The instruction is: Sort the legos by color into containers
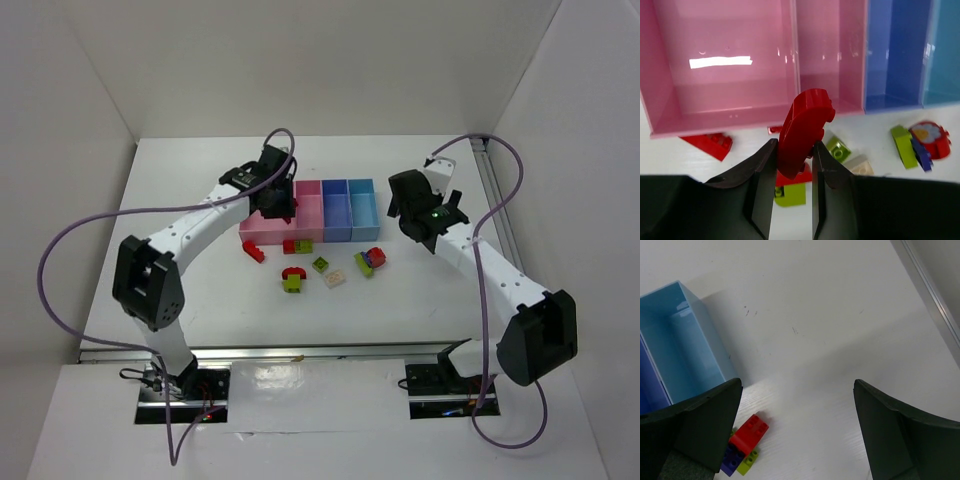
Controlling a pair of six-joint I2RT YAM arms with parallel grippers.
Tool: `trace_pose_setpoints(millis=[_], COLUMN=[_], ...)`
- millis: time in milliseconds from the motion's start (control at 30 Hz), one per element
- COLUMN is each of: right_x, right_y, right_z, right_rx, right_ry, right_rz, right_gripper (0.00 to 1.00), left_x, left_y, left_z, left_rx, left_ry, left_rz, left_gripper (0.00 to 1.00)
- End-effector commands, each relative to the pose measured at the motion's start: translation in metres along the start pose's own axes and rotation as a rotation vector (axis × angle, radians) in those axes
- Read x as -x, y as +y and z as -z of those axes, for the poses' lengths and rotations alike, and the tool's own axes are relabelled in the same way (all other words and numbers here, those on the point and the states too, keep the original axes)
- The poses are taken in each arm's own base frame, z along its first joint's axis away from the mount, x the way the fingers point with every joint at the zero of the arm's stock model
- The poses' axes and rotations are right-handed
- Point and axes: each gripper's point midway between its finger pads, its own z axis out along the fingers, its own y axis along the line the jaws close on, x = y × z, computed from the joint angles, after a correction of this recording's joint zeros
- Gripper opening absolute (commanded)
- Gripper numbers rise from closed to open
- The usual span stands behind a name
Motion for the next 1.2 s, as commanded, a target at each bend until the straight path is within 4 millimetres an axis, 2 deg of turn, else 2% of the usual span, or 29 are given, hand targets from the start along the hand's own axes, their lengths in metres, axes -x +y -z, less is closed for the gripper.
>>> trace_pose_setpoints(millis=[0,133,200,267,300,333,367,433,467,567,600,667,700,733,767,800,833,900,1000,1067,1167], right_x=[0.028,0.031,0.032,0.032,0.032,0.032,0.032,0.029,0.025,0.025,0.025,0.021,0.021,0.022,0.019,0.017,0.018,0.015,0.015,0.021,0.019], right_y=[-0.010,-0.012,-0.015,-0.015,-0.015,-0.015,-0.015,-0.015,-0.015,-0.015,-0.015,-0.013,-0.013,-0.010,-0.008,-0.007,-0.006,-0.004,-0.005,-0.007,-0.010], right_z=[0.006,0.007,0.005,0.005,0.005,0.005,0.005,0.006,0.003,0.003,0.003,0.002,0.002,0.002,0.000,-0.002,-0.003,-0.004,-0.004,-0.003,-0.001], right_rx=[-0.043,-0.052,-0.060,-0.060,-0.060,-0.060,-0.060,-0.055,-0.063,-0.063,-0.063,-0.053,-0.053,-0.042,-0.038,-0.041,-0.038,-0.034,-0.034,-0.042,-0.041], right_ry=[-0.059,-0.062,-0.062,-0.062,-0.062,-0.062,-0.062,-0.052,-0.040,-0.040,-0.040,-0.032,-0.032,-0.033,-0.022,-0.016,-0.022,-0.011,-0.011,-0.033,-0.034], right_rz=[-0.041,-0.040,-0.045,-0.045,-0.045,-0.045,-0.045,-0.038,-0.034,-0.034,-0.034,-0.033,-0.033,-0.039,-0.032,-0.026,-0.032,-0.026,-0.006,-0.019,-0.020], right_gripper=[0.99,0.99,0.99,0.99,0.99,0.99,0.99,0.99,0.99,0.99,0.99,0.99,0.99,0.99,0.99,0.99,0.99,0.99,0.99,0.99,0.99], left_x=[0.013,0.024,0.024,0.025,0.024,0.026,0.026,0.026,0.031,0.022,0.014,-0.001,-0.011,-0.034,-0.038,-0.048,-0.062,-0.069,-0.078,-0.090,-0.095], left_y=[0.014,0.031,0.039,0.049,0.047,0.051,0.051,0.051,0.049,0.062,0.072,0.076,0.077,0.087,0.083,0.087,0.089,0.083,0.070,0.075,0.086], left_z=[-0.021,-0.036,-0.042,-0.047,-0.047,-0.048,-0.048,-0.042,-0.029,-0.015,-0.004,0.004,0.007,0.004,0.008,0.007,-0.002,-0.007,-0.026,-0.034,-0.042], left_rx=[0.074,0.117,0.141,0.160,0.147,0.153,0.153,0.149,0.135,0.185,0.218,0.237,0.238,0.269,0.238,0.251,0.248,0.205,0.101,0.122,0.198], left_ry=[0.013,0.010,0.016,0.021,0.029,0.026,0.026,0.019,-0.007,-0.035,-0.058,-0.063,-0.055,-0.018,-0.018,-0.006,0.016,0.035,0.040,0.065,0.041], left_rz=[0.060,0.090,0.098,0.127,0.128,0.145,0.146,0.156,0.170,0.239,0.289,0.333,0.355,0.384,0.413,0.432,0.455,0.462,0.449,0.465,0.484], left_gripper=[0.09,0.09,0.15,0.36,0.73,0.86,0.91,0.92,0.90,0.81,0.78,0.77,0.77,0.77,0.78,0.78,0.78,0.78,0.77,0.76,0.74])
